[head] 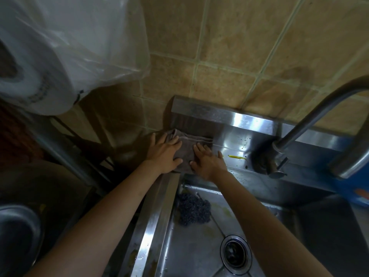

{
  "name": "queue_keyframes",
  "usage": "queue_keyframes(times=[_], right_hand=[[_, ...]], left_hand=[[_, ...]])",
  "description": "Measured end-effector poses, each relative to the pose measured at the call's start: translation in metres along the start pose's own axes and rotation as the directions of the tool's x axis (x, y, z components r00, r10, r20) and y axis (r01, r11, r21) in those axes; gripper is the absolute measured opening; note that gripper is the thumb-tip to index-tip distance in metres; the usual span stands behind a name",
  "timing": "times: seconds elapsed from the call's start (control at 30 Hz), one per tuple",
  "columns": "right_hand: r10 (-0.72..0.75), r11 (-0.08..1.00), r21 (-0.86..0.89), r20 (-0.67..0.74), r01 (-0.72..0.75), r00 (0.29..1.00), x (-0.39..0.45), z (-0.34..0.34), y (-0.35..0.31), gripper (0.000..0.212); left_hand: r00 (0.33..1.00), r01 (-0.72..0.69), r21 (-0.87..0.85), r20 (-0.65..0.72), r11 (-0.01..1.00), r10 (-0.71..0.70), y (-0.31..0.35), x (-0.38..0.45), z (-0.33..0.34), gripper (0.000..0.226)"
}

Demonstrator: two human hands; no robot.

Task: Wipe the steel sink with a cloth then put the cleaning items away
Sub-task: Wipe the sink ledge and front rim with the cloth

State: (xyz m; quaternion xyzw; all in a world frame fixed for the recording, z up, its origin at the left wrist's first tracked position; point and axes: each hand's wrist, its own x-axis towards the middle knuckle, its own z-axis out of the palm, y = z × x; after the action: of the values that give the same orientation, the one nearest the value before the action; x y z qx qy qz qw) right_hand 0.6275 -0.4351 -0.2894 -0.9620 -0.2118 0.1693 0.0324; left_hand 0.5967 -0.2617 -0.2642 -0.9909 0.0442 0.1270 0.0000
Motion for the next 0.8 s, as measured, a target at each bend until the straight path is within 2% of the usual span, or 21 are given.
queue_keyframes(times=[0.27, 0.53, 0.73, 0.8], right_hand=[[0.027, 0.999, 0.040, 0.016, -0.028, 1.000, -0.016, -0.008, 0.024, 0.067], [0.043, 0.998, 0.036, -0.007, -0.043, 0.999, -0.031, -0.006, 0.053, 0.067], [0.090, 0.996, -0.019, -0.057, -0.091, 0.994, -0.040, -0.007, 0.072, 0.063], [0.078, 0.994, -0.067, -0.095, -0.084, 0.992, -0.041, -0.010, 0.067, 0.059]], left_hand=[[0.998, -0.043, -0.001, 0.042, 0.999, 0.043, 0.017, 0.007, 0.000, 0.075], [0.993, -0.114, 0.037, 0.009, 0.993, 0.114, 0.041, 0.017, 0.003, 0.075], [0.988, -0.154, 0.009, -0.005, 0.988, 0.154, 0.060, 0.020, 0.004, 0.076], [0.990, -0.129, 0.011, -0.048, 0.992, 0.130, 0.054, 0.015, 0.008, 0.078]])
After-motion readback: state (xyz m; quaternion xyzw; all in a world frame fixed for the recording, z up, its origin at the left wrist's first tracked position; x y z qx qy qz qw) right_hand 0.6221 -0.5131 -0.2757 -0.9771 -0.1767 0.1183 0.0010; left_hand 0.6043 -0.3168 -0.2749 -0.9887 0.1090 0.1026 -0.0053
